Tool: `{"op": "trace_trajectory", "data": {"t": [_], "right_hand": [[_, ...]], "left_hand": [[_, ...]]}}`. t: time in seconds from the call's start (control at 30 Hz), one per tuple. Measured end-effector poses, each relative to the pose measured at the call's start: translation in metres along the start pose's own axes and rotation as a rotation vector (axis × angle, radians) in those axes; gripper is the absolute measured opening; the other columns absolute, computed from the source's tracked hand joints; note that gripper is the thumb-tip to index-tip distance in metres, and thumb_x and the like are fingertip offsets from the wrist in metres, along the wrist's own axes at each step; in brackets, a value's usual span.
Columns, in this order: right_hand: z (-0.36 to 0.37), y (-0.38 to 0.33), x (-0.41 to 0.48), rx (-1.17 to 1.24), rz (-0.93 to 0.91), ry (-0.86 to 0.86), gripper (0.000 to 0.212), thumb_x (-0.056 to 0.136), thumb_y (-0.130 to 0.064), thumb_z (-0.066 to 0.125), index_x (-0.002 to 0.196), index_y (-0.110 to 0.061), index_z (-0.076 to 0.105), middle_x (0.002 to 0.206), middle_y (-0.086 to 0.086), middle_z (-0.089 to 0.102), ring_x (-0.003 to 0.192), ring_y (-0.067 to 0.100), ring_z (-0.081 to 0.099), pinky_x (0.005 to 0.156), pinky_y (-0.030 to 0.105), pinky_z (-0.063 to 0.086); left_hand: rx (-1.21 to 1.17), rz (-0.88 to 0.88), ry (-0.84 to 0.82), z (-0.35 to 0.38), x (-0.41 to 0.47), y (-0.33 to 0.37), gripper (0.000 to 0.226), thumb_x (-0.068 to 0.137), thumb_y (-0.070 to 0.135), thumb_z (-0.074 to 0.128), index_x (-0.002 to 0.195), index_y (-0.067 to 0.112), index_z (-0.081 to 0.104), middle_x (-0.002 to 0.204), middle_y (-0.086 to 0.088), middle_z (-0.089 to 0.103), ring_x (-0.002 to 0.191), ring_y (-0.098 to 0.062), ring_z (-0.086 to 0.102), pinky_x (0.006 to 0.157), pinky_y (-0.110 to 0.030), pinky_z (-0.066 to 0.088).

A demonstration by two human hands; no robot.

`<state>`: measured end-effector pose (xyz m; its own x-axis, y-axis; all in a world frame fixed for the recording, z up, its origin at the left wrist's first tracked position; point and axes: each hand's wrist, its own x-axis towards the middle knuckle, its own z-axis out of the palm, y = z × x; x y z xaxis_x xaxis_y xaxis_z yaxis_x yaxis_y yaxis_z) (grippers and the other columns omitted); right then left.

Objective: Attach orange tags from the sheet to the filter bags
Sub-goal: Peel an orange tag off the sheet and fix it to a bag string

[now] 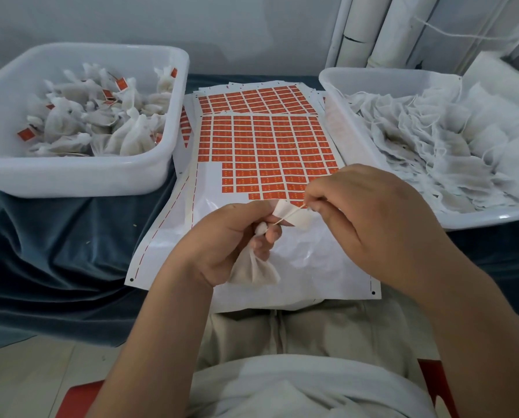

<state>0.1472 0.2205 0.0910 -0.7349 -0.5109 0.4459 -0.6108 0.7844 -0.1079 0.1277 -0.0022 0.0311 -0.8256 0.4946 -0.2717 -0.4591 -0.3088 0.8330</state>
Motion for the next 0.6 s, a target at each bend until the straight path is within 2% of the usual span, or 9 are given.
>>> {"op": "trace_trajectory", "data": {"t": [0.1,0.17,0.23,0.33,0.47,0.6], "right_hand": [[0.0017,-0.0005,0.0004,0.038,-0.031,-0.006,0.018,0.105,-0.021,0.053,0.098,-0.015,0.068,0.088,-0.005,0.066,0.082,0.021,0.057,0.073,0.038,0.047],[0.0024,-0.0013,0.0005,0.062,-0.043,-0.01,0.018,0.105,-0.021,0.053,0.098,-0.015,0.069,0.09,-0.006,0.067,0.084,0.02,0.058,0.075,0.037,0.047],[0.002,-0.0014,0.0004,0.076,-0.05,-0.004,0.017,0.105,-0.021,0.054,0.098,-0.016,0.069,0.09,-0.007,0.067,0.084,0.019,0.058,0.075,0.036,0.047],[0.0016,-0.0007,0.0005,0.082,-0.055,0.002,0.016,0.105,-0.02,0.055,0.098,-0.016,0.069,0.09,-0.006,0.068,0.084,0.02,0.059,0.075,0.037,0.047],[0.0027,-0.0012,0.0,0.08,-0.06,0.01,0.017,0.105,-0.02,0.055,0.098,-0.015,0.07,0.09,-0.005,0.068,0.083,0.021,0.06,0.074,0.039,0.048],[0.0036,-0.0015,0.0003,0.078,-0.058,0.008,0.017,0.104,-0.021,0.055,0.098,-0.015,0.07,0.089,-0.006,0.068,0.082,0.02,0.059,0.073,0.04,0.049]], "left_hand": [[-0.06,-0.027,-0.043,-0.0049,0.0011,-0.0011,0.027,0.083,0.035,0.08,0.103,0.018,0.078,0.063,0.0,0.065,0.043,-0.006,0.049,0.052,-0.019,0.046],[-0.022,-0.016,-0.087,-0.0059,0.0,-0.0004,0.021,0.08,0.039,0.086,0.087,0.02,0.081,0.059,0.005,0.065,0.041,-0.005,0.048,0.051,-0.017,0.045],[-0.006,-0.019,-0.133,-0.0041,-0.0007,0.0011,0.027,0.079,0.047,0.087,0.077,0.021,0.081,0.056,0.008,0.065,0.038,-0.003,0.049,0.05,-0.014,0.044],[-0.047,-0.049,-0.139,-0.0014,0.0008,0.002,0.038,0.098,0.045,0.066,0.073,0.02,0.079,0.054,0.008,0.065,0.035,-0.002,0.049,0.048,-0.012,0.042],[-0.039,-0.063,-0.176,0.0003,-0.0003,0.0001,0.049,0.104,0.034,0.049,0.068,0.02,0.08,0.05,0.009,0.064,0.036,-0.001,0.051,0.05,-0.011,0.043],[-0.037,-0.052,-0.215,0.0037,-0.0024,0.0004,0.037,0.097,0.042,0.066,0.069,0.023,0.08,0.046,0.011,0.061,0.036,0.0,0.048,0.051,-0.01,0.038]]}}
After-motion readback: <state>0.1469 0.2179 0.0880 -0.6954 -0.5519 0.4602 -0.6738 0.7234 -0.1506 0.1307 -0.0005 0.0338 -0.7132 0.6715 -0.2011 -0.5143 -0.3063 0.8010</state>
